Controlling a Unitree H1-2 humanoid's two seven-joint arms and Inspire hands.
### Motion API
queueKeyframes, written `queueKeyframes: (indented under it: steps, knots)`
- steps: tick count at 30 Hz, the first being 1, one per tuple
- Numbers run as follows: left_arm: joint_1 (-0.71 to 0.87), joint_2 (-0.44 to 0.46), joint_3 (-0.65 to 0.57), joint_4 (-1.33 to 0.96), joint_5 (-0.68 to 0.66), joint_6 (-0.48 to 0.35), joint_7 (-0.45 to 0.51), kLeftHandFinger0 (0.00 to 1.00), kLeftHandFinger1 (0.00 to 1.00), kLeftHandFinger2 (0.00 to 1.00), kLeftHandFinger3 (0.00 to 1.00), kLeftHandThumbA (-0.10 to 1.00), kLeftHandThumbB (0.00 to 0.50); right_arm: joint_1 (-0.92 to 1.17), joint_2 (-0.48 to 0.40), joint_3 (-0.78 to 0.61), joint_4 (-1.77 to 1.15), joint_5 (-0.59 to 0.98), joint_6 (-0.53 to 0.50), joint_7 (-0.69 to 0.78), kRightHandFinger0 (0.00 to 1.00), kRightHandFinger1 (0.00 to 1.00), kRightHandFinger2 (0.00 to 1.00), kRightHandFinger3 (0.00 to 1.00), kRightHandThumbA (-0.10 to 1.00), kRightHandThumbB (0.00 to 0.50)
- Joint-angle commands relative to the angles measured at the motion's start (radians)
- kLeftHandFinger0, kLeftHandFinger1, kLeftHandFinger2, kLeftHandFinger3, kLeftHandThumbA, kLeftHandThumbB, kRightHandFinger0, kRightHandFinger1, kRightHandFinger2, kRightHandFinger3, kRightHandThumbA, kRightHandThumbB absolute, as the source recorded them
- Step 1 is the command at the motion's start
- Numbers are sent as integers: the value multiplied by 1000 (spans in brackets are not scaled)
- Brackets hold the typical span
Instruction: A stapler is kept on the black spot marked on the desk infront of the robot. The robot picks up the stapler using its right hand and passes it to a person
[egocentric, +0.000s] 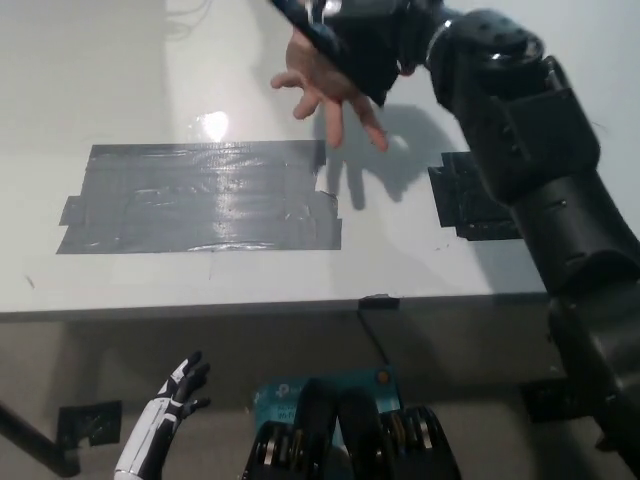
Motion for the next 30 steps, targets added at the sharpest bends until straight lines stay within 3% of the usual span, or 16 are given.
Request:
queueKeyframes:
  steps: [1,4,6,9,10,11,12,14,15,16,20,21,22,23,25,30]
  knots:
    - [-23,26,-11,-43,-20,-3,-45,848,1000,1000,1000,1000,500,-265,12,234,138,-430,-277,-313,0,15,234,20,1000,84]
    - [-27,28,-13,-45,-13,3,-44,820,1000,1000,990,1000,500,-268,13,275,158,-465,-302,-347,0,55,314,7,1000,79]
    - [-27,31,-15,-59,-5,20,-44,780,1000,1000,976,1000,500,-263,4,319,177,-499,-322,-347,82,134,379,45,1000,49]
    - [-25,33,-16,-70,-1,31,-45,753,984,991,967,1000,500,-264,1,358,217,-522,-326,-355,121,131,374,73,1000,60]
    - [-25,32,-17,-73,-1,33,-46,734,964,978,959,1000,500,-263,1,368,229,-527,-328,-363,306,106,349,85,1000,66]
    - [-26,33,-19,-76,1,35,-47,703,941,967,950,1000,500,-258,2,376,245,-531,-333,-373,404,152,374,137,1000,55]
    - [-27,33,-21,-82,2,40,-49,685,927,959,942,1000,500,-250,3,378,254,-529,-334,-376,81,93,374,145,1000,58]
    - [-31,35,-24,-87,3,46,-53,668,914,952,936,1000,500,-242,4,383,268,-527,-340,-383,16,51,365,126,1000,84]
    - [-35,36,-25,-85,2,47,-55,655,907,947,933,1000,500,-243,3,391,277,-529,-338,-374,6,108,442,296,1000,159]
    - [-39,37,-25,-84,1,49,-56,649,900,940,927,1000,500,-243,-2,398,276,-524,-331,-335,95,237,570,850,1000,253]
    - [-43,38,-26,-86,-2,54,-59,649,900,940,927,1000,500,-249,-5,406,289,-519,-336,-287,95,237,570,850,1000,253]
    - [-44,39,-27,-87,-2,56,-59,643,892,932,921,1000,499,-249,-8,408,290,-520,-348,-272,582,753,984,1000,1000,306]
    - [-44,39,-27,-87,-2,56,-59,643,892,932,921,1000,499,-249,-8,408,290,-520,-348,-272,582,753,984,1000,1000,306]
    - [-45,40,-29,-83,3,51,-56,629,881,917,915,1000,500,-240,-21,413,270,-521,-361,-227,1000,1000,1000,1000,1000,401]
    - [-47,41,-32,-81,12,46,-52,617,872,903,910,1000,500,-228,-53,403,220,-515,-383,-157,1000,1000,1000,1000,1000,469]
    - [-47,44,-34,-80,4,46,-60,628,878,909,912,1000,500,-194,-155,327,-11,-481,-358,-62,1000,1000,1000,1000,1000,447]
